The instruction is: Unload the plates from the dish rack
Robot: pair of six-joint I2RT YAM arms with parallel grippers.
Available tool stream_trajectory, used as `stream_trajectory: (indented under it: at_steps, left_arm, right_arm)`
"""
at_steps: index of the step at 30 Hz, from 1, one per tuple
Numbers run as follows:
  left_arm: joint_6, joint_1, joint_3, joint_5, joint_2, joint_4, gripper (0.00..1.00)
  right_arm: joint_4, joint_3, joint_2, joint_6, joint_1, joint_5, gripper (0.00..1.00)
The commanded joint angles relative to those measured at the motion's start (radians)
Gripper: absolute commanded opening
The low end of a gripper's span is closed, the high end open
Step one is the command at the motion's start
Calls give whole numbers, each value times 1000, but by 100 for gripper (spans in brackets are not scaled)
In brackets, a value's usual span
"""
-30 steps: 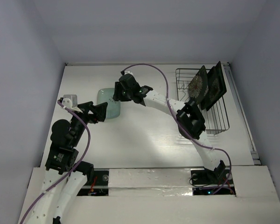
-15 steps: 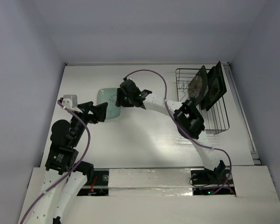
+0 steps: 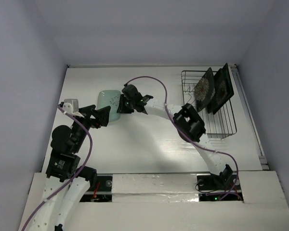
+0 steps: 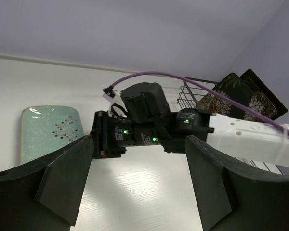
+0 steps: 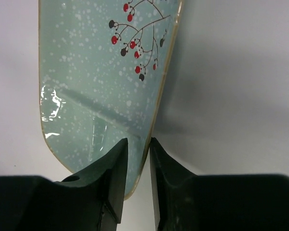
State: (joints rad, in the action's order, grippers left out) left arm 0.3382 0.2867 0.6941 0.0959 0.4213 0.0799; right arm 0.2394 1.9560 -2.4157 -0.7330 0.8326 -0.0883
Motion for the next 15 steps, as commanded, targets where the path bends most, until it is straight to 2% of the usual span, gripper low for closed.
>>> stream_trajectory:
  at_steps: [1, 5, 7, 8, 9, 11, 12, 15]
  left_arm:
    - [-4, 5, 30, 8, -9, -32, 73]
    - [-2, 5, 30, 8, -7, -32, 73]
    - [-2, 5, 30, 7, -6, -34, 73]
    - [-2, 5, 30, 8, -4, -32, 73]
    - [-4, 5, 30, 8, -4, -32, 73]
    - [-2, 5, 30, 7, -4, -32, 73]
    - [-4, 5, 31, 4, -4, -32, 73]
    - [-5, 5, 31, 5, -4, -32, 73]
  right_arm:
    - [12, 125, -52, 33, 19, -77, 28]
    - [32, 178, -71, 60, 19, -94, 27]
    - [57, 201, -77, 84, 19, -99, 30]
    - [49, 192, -68, 89, 19, -90, 35]
    - [35, 173, -53, 101, 19, -84, 52]
    - [-9, 91, 29, 112, 19, -77, 68]
    - [-35, 72, 58, 136, 19, -73, 79]
    - [-23, 38, 170, 193, 19, -31, 92]
